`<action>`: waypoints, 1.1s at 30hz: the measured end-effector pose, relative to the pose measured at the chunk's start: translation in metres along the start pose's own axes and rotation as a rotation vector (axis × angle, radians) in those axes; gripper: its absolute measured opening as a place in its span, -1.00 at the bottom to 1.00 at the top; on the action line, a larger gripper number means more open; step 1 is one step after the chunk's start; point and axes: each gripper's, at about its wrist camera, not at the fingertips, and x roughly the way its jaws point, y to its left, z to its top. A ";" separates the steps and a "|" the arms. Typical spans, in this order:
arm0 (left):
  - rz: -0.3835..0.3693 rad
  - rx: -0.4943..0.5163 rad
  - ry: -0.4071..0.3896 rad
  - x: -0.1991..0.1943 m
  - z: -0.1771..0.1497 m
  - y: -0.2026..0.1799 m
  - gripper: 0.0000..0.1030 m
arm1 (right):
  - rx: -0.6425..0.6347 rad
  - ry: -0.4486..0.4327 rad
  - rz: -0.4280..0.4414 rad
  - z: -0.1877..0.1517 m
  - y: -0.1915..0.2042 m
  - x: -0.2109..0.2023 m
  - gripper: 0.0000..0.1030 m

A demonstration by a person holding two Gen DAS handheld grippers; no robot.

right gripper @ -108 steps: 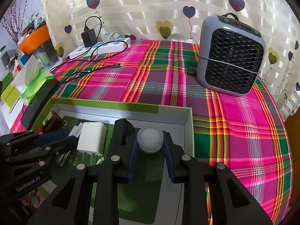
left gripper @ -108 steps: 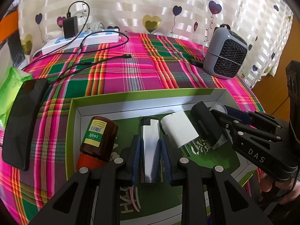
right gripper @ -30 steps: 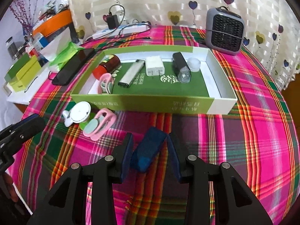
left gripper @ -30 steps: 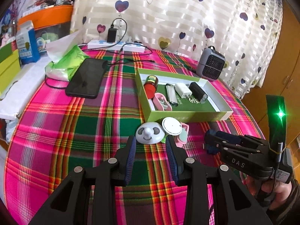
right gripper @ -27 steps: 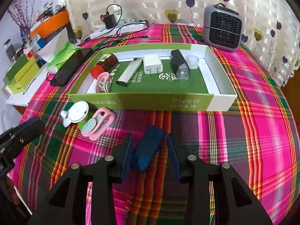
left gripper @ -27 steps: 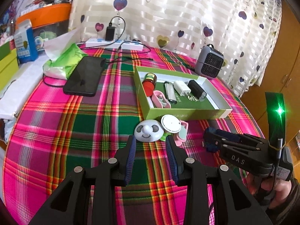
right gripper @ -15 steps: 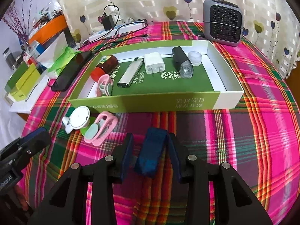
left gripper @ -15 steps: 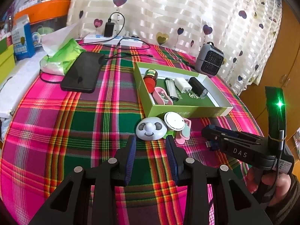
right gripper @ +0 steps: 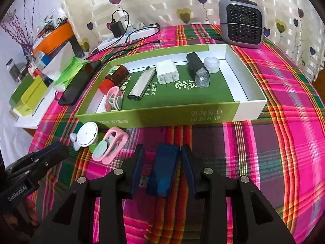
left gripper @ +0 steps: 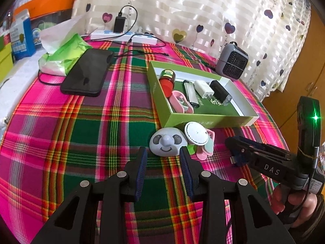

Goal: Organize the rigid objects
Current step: 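Grasp the blue USB case with the right gripper while the left approaches the grey koala-face object, then lift the blue case with the right gripper while the left grasps the grey koala-face object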

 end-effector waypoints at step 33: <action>0.056 0.137 0.063 0.026 0.013 -0.018 -0.16 | -0.071 -0.017 -0.048 -0.007 -0.015 -0.009 -0.56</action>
